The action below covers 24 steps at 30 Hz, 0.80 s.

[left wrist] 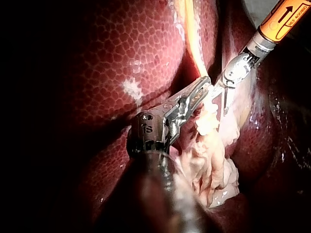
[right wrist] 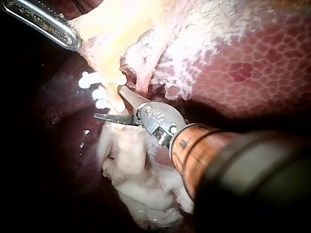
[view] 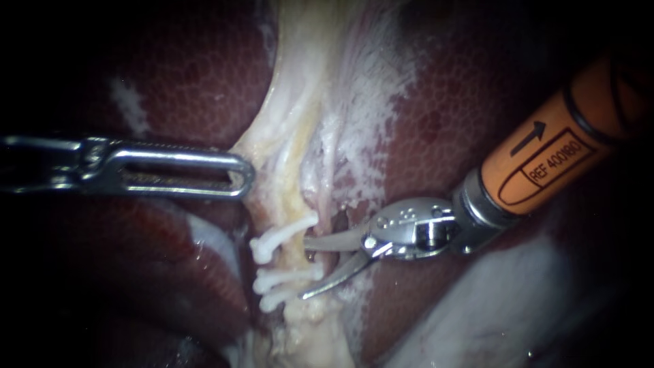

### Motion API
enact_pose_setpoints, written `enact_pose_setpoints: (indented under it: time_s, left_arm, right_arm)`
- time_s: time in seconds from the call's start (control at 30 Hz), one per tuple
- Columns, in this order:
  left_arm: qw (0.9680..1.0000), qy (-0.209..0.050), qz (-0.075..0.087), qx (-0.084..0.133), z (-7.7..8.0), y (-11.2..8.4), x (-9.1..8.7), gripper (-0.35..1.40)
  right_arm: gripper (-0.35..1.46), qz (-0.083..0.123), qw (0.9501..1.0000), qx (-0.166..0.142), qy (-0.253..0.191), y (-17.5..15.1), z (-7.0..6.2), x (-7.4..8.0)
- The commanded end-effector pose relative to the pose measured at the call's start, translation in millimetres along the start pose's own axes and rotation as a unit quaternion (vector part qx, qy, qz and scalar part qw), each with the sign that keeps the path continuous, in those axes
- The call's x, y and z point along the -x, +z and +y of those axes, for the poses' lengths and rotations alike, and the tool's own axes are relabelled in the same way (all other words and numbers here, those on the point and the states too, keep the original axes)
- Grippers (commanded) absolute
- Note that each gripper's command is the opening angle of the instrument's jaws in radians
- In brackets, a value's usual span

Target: Go to the cutting position left tube

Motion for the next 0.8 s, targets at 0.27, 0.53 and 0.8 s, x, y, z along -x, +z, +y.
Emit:
enact_pose_setpoints:
  time_s: [0.27,0.53,0.8]
  left_arm:
    - [1.0,0.001,0.0,0.0,0.3,0.2,-0.2,-0.35]
    - [1.0,0.001,0.0,0.0,0.3,0.3,-0.3,-0.35]
    - [1.0,0.001,0.0,0.001,0.3,0.4,-0.4,-0.35]
  right_arm:
    - [0.98,0.009,0.9999,-0.009,0.005,0.8,0.1,-0.8]
    - [0.83,0.02,0.9996,-0.013,0.013,1.9,0.6,-1.3]
    - [0.62,0.026,0.9988,-0.011,0.041,2.8,1.4,-1.7]
